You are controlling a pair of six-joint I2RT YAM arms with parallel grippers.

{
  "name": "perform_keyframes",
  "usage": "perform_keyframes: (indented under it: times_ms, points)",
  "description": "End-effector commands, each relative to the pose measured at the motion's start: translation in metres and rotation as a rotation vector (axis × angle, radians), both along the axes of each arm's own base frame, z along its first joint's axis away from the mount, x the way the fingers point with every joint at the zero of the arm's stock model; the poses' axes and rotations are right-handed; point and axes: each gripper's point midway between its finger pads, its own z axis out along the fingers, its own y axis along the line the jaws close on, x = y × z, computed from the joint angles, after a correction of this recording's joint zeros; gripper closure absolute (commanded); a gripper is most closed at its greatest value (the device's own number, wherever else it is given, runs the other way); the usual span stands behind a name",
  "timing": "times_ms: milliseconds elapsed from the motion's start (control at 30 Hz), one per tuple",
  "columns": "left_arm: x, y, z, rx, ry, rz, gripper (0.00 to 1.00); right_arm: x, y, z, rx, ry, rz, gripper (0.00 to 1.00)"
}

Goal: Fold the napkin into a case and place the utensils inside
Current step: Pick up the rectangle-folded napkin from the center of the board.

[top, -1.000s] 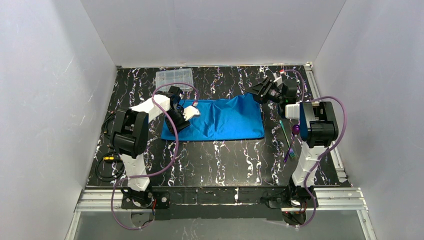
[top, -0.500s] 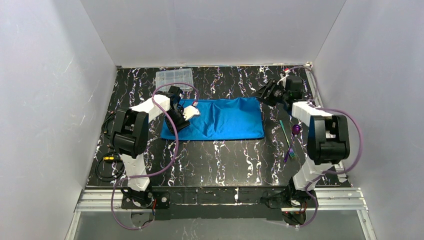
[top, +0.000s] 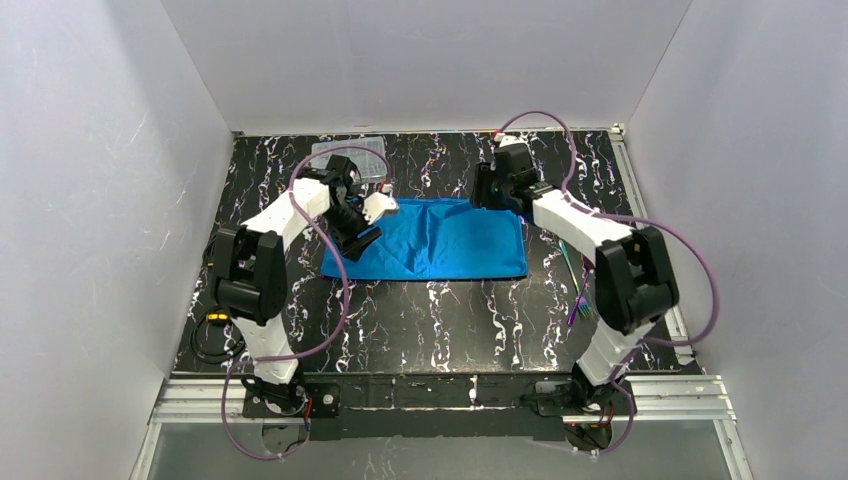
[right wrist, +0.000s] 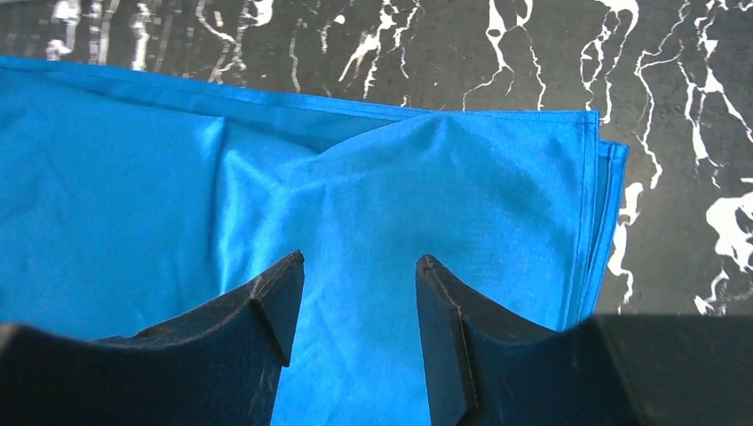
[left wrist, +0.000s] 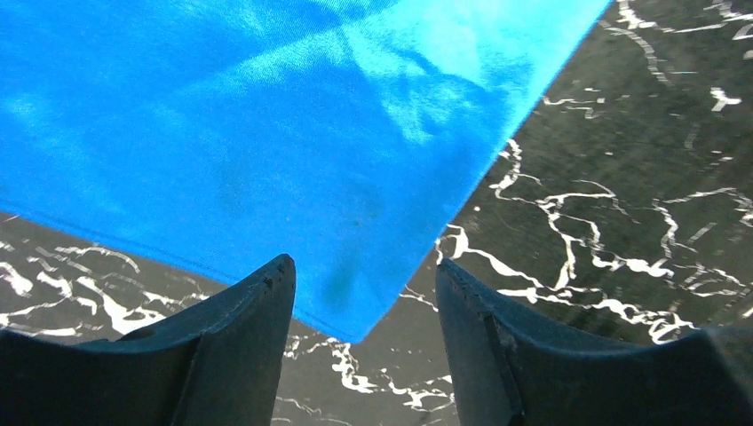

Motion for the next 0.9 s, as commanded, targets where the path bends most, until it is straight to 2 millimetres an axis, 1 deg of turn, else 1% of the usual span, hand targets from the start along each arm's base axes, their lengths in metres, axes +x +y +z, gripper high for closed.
perform_keyframes:
  times_ms: [0,67,167,200,267,300,333,367,400,467,533,567,633,700,767,867]
  points:
    - [-0.020,-0.011,0.044,-0.097,0.005,0.018,0.42,0.017,-0.013,-0.025,-0.086,0.064,-0.056,0.42]
    - [-0.025,-0.007,0.039,-0.082,0.020,0.022,0.42,0.012,-0.022,-0.029,-0.116,0.107,-0.085,0.34]
    - [-0.029,0.003,0.029,-0.044,0.037,0.036,0.42,-0.007,-0.039,-0.019,-0.139,0.115,-0.141,0.21]
    - [-0.029,0.007,0.027,-0.037,0.043,0.045,0.42,-0.016,-0.045,-0.015,-0.141,0.118,-0.161,0.17]
    - [-0.027,0.014,0.026,-0.032,0.056,0.068,0.43,-0.041,-0.063,-0.015,-0.160,0.158,-0.214,0.12]
    - [-0.025,0.017,0.025,-0.032,0.063,0.077,0.43,-0.054,-0.070,-0.016,-0.152,0.183,-0.240,0.06]
    - [-0.023,0.020,0.025,-0.032,0.064,0.085,0.43,-0.067,-0.075,-0.018,-0.139,0.212,-0.256,0.02]
    - [-0.018,0.025,0.027,-0.030,0.059,0.096,0.43,-0.081,-0.078,-0.019,-0.119,0.235,-0.265,0.01]
    - [-0.015,0.029,0.028,-0.028,0.054,0.106,0.43,-0.093,-0.080,-0.024,-0.104,0.263,-0.272,0.01]
    - [-0.008,0.039,0.031,-0.025,0.047,0.131,0.43,-0.118,-0.086,-0.038,-0.077,0.331,-0.295,0.01]
    - [-0.002,0.050,0.032,-0.023,0.045,0.154,0.44,-0.134,-0.091,-0.048,-0.026,0.383,-0.316,0.01]
    - [0.000,0.055,0.033,-0.020,0.045,0.165,0.44,-0.139,-0.093,-0.052,0.003,0.401,-0.324,0.02]
    - [0.003,0.064,0.033,-0.024,0.051,0.190,0.44,-0.147,-0.098,-0.062,0.054,0.436,-0.346,0.03]
    - [0.003,0.066,0.032,-0.041,0.066,0.210,0.44,-0.148,-0.096,-0.069,0.121,0.462,-0.345,0.05]
    - [0.000,0.065,0.029,-0.056,0.087,0.223,0.44,-0.147,-0.095,-0.074,0.180,0.485,-0.353,0.07]
    - [-0.005,0.060,0.023,-0.080,0.109,0.246,0.46,-0.143,-0.087,-0.078,0.259,0.501,-0.349,0.11]
